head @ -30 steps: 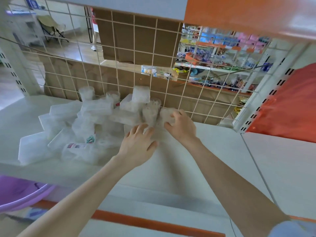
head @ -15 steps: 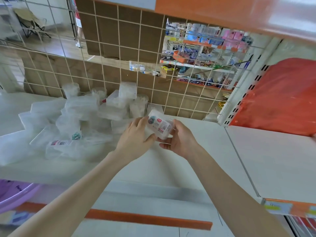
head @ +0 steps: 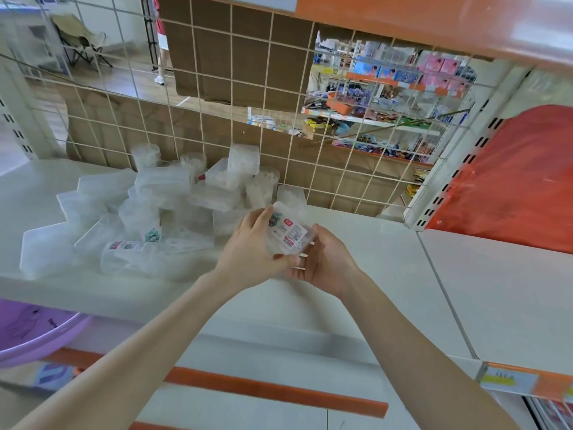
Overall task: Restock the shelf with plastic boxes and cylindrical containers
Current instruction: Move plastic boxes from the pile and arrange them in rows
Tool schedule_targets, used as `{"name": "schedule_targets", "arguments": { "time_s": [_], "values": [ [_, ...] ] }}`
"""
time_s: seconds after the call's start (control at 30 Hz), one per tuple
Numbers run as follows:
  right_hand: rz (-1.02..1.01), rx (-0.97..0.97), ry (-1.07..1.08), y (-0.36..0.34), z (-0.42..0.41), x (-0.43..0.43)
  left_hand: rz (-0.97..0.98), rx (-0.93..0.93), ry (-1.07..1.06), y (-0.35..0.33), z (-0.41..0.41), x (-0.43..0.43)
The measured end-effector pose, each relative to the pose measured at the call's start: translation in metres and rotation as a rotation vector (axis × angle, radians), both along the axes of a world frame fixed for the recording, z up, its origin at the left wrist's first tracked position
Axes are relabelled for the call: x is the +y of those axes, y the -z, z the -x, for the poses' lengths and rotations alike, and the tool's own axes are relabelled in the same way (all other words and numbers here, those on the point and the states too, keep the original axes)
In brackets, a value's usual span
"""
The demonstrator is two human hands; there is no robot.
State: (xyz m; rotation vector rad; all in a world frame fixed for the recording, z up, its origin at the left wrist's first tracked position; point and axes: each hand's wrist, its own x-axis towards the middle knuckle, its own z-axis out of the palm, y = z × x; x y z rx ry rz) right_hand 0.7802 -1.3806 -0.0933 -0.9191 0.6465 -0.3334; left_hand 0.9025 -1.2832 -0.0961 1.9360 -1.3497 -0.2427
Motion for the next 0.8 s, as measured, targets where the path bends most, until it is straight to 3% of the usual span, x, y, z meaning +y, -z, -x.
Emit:
{"name": "schedule_targets", "arguments": {
  "time_s": [0.37,0.53,0.67,0.8],
  "values": [
    [0.168,0.239,-0.081,0.002,0.002,-0.010,-0.019,-0.098,0.117,0.000,-0.020,0.007],
    [0.707,0.288,-0.002,0.000,0.005,-0.006,-0.074,-0.094,0.077,0.006,-0.023,0.009],
    [1.285,0.390,-0.395,0.002,0.009,-0.005,-0.109,-0.091,0.092,0.020,-0.022,0.009],
    [1.437,0.496,-0.403,0.015,0.006,-0.005,-0.158,-0.117,0.124,0.030,-0.021,0.009]
  ]
}}
